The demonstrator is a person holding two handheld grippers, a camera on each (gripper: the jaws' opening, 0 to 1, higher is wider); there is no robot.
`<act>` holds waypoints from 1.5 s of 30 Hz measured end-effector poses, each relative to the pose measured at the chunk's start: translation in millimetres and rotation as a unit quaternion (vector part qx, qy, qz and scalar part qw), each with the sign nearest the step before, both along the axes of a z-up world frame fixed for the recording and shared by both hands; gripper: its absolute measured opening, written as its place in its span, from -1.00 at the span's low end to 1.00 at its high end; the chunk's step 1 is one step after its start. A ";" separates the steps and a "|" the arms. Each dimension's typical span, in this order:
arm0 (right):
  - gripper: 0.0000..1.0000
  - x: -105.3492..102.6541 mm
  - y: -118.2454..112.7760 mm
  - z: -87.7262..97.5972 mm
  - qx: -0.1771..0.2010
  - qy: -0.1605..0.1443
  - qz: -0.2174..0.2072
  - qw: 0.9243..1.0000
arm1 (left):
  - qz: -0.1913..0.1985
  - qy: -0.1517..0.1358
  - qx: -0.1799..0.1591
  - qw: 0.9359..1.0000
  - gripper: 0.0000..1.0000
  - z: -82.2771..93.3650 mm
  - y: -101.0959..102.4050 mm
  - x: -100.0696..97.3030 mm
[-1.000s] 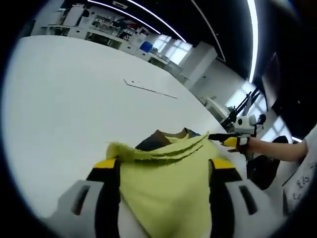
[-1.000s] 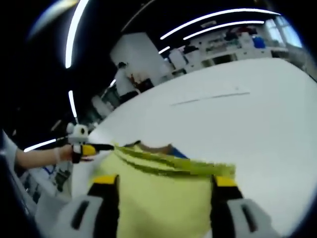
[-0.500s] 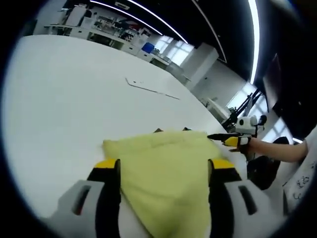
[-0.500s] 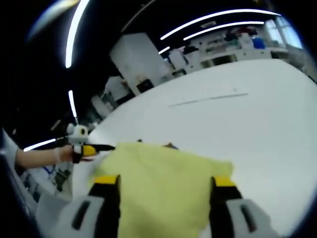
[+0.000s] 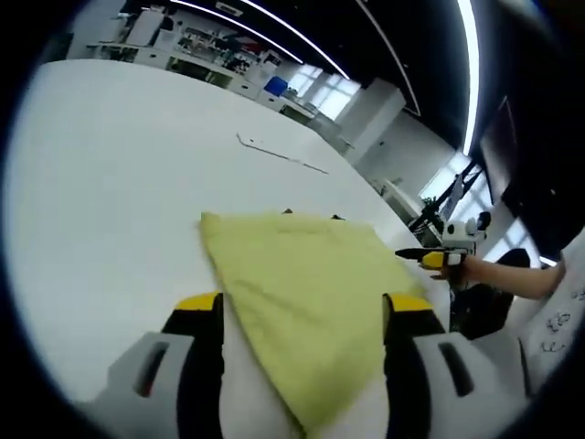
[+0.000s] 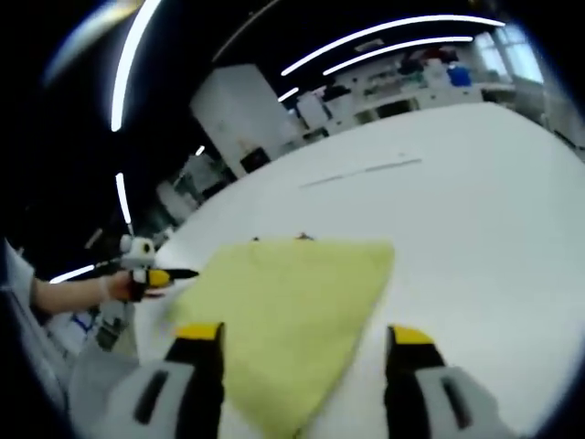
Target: Fold the garment on the visible template until the final outline fits inside the template.
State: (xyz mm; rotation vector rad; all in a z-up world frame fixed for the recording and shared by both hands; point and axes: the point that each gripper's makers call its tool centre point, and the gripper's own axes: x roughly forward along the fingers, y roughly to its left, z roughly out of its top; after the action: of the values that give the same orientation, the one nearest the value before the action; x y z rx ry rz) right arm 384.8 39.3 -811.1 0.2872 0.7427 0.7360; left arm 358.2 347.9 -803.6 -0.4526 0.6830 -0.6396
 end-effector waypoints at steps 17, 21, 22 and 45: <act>0.15 -51.0 -10.9 -8.2 -0.011 0.023 0.007 1.000 | -0.030 0.004 0.052 0.998 -0.06 -20.5 22.7 -57.1; 0.01 -55.4 -13.4 -8.0 0.004 0.023 -0.003 1.000 | -0.021 0.006 0.046 0.999 -0.25 -24.4 25.6 -65.7; -0.01 -56.7 -12.9 -7.3 0.015 0.029 -0.009 0.999 | -0.021 0.006 0.046 0.999 -0.29 -25.9 25.8 -67.0; -1.00 -83.4 -14.2 -21.4 0.038 0.075 -0.019 0.996 | 0.009 0.036 0.019 0.999 -1.00 -34.2 29.1 -82.2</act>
State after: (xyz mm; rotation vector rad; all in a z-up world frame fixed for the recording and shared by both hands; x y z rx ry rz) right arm 301.4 25.0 -832.5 0.4272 0.8494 0.7131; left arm 276.0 377.0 -837.8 -0.4473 0.7573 -0.5939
